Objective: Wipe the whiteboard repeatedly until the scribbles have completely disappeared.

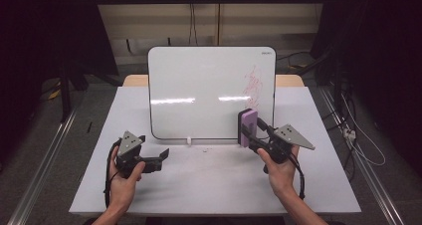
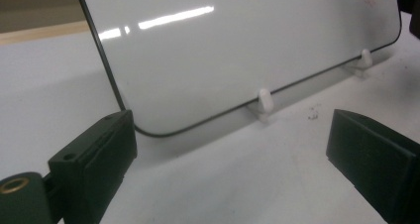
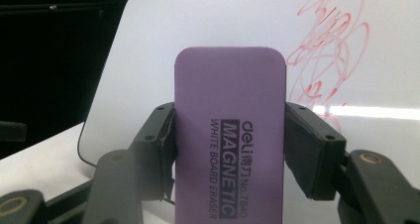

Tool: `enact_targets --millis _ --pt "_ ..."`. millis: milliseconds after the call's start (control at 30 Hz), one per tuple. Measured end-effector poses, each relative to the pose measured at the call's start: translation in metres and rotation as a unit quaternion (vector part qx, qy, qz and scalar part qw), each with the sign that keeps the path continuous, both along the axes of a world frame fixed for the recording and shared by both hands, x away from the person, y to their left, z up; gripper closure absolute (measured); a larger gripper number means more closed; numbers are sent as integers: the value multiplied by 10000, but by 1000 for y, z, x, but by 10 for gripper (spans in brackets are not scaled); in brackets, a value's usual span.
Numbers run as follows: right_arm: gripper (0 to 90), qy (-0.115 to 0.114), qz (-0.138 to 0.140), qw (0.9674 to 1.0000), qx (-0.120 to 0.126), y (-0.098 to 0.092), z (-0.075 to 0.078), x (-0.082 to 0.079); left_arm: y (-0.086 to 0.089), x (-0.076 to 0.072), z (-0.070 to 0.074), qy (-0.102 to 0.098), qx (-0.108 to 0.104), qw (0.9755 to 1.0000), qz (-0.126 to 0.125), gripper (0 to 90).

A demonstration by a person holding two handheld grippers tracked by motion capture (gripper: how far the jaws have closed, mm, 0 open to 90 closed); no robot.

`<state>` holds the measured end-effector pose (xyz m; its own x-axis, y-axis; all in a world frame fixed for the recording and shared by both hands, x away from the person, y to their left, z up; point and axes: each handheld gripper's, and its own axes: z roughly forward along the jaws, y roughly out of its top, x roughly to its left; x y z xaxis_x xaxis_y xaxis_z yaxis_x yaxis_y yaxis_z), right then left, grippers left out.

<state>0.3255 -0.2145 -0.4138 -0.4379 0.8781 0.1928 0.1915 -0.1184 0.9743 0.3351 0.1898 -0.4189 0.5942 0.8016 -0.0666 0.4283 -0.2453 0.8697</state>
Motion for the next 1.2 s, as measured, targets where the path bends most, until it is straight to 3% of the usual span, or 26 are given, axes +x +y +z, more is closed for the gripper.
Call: enact_targets --millis 67,267,433,667,1000,1200 --pt "416 -36 -16 10000 -61 -2 2 0 3 -4 -1 2 52 10000 6 48" --pt "416 -17 -139 9994 -308 -8 4 0 9 -12 -7 19 -75 10000 -35 50" --pt "416 -78 -300 9963 -803 -15 10 2 8 -12 -7 -67 -83 9999 -49 48" --pt "416 -99 -590 9932 -1002 -29 25 14 9 -12 -8 -19 -114 9999 16 48" --pt "417 -69 -711 9840 -1633 -19 32 37 8 -9 -10 51 -68 10000 29 50" --pt "417 -207 -777 9789 -1880 -19 51 51 8 -9 -10 60 -69 10000 -10 50"
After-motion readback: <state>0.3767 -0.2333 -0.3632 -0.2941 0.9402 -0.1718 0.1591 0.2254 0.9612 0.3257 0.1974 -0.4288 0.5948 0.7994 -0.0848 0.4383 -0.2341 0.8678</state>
